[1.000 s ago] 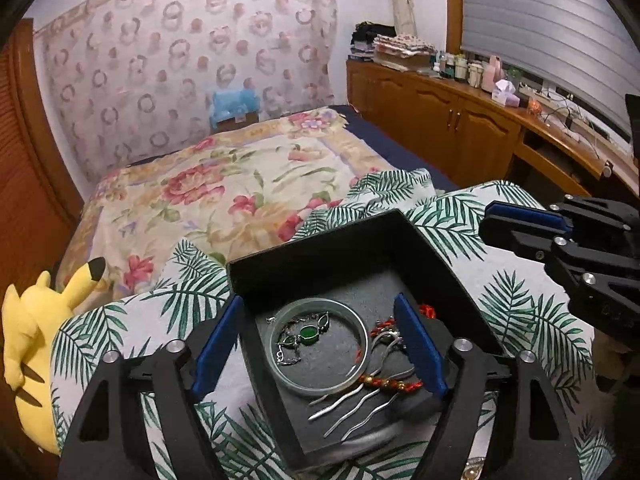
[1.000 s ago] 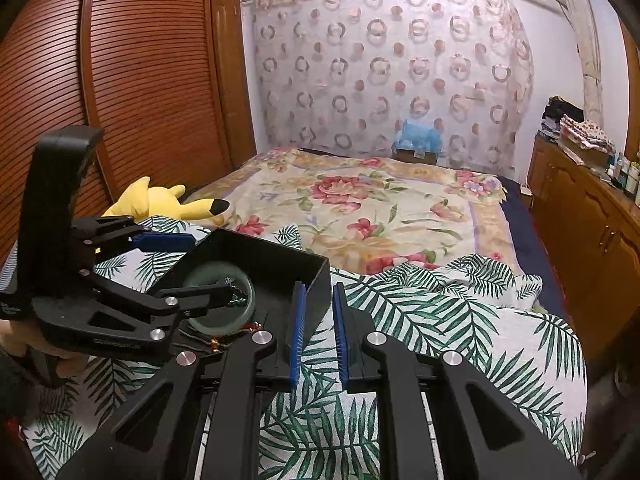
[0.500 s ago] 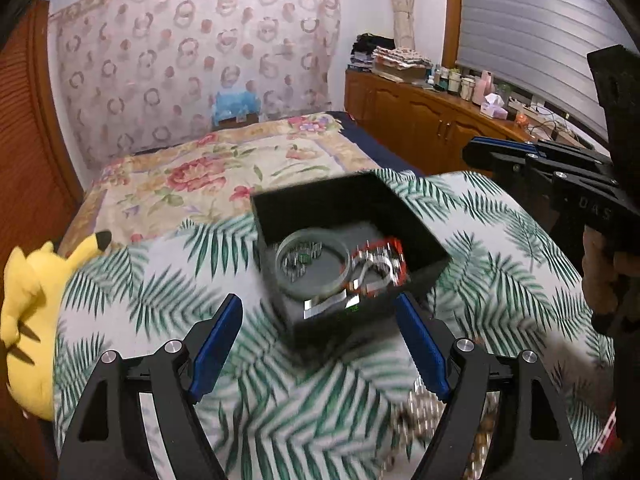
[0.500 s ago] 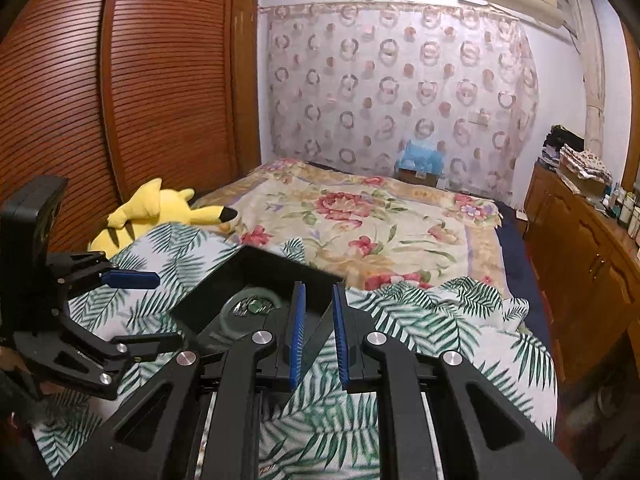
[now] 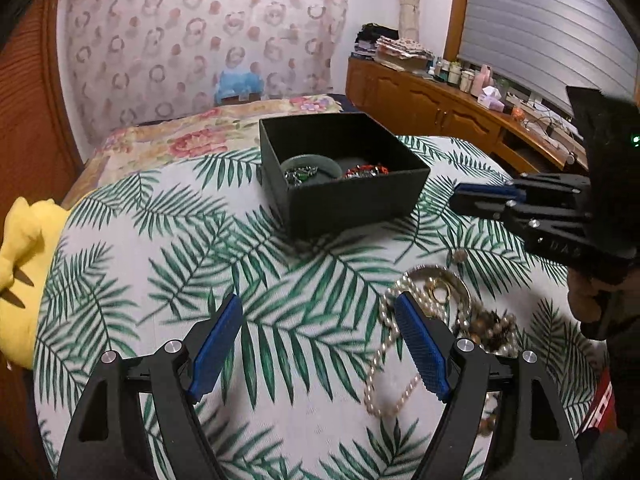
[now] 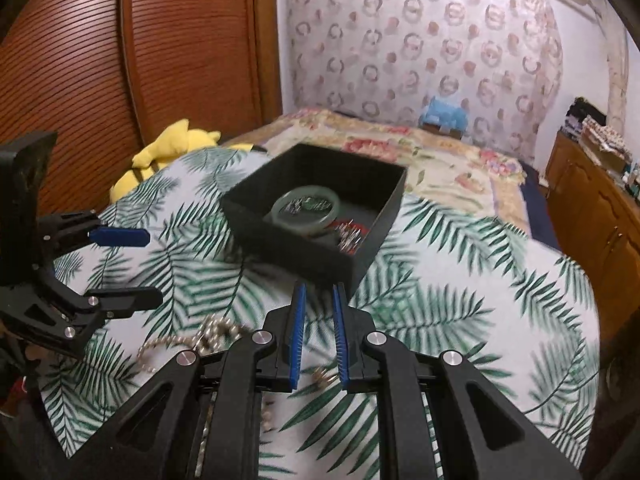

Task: Organize jewelry
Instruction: 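Move the right tool back to the pearl strands and silver bangle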

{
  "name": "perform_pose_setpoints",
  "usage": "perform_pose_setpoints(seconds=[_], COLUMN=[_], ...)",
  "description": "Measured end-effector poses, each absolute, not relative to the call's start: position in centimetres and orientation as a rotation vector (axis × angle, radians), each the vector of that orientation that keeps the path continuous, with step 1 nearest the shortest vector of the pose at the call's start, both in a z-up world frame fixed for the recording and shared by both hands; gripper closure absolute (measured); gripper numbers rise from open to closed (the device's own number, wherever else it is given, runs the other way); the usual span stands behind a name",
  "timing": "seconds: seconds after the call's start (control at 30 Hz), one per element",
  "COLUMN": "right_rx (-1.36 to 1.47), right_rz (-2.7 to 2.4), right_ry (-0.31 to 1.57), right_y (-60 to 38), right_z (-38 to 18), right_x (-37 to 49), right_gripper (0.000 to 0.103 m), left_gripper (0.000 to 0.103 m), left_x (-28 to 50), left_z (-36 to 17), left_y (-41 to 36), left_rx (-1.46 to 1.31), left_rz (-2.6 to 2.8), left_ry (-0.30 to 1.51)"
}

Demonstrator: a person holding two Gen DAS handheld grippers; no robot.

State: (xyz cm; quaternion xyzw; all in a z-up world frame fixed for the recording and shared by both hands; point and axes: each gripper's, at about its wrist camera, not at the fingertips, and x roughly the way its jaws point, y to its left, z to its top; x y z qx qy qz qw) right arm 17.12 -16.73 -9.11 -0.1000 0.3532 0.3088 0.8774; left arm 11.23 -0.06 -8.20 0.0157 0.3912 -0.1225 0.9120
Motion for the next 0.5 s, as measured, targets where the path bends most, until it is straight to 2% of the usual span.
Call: perform_pose_setpoints(seconds=[0.5], right_rx=[-0.244], right_rz=[0.713], right_ry=[0.858], right_y=[-14.7], right_z=[-11.9], right_x=[16.4], right_gripper=[0.088], left_gripper=[0.027], left_x=[7.5], left_z=[-9.2], left_y=[-0.7], left_rx=[0.01], left_rz=[-0.269], left_ry=[0.814])
